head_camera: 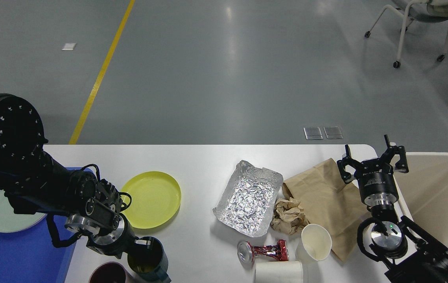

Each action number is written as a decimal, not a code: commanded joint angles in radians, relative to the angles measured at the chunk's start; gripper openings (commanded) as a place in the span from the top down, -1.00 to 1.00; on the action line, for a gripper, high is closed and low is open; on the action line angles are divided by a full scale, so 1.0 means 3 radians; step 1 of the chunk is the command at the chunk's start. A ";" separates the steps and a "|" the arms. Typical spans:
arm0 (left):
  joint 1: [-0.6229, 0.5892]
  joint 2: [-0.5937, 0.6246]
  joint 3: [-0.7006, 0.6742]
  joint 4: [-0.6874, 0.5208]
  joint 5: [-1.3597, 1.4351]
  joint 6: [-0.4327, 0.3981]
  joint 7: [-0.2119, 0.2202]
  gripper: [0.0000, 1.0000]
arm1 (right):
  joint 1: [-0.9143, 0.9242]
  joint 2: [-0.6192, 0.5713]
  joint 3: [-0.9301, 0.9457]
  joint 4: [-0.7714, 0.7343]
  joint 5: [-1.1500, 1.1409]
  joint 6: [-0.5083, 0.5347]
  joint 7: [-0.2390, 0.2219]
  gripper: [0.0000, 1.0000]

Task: Tidy desktop
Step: 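Grasp the dark green cup with the left gripper and lift it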

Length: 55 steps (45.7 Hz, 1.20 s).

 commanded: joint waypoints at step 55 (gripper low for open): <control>-0.2311 0.0455 0.0558 -0.0746 -0.0343 -0.1451 -0.0008 1.00 | 0.0000 0.0005 0.0000 -0.0005 -0.0001 0.0000 0.0000 -1.00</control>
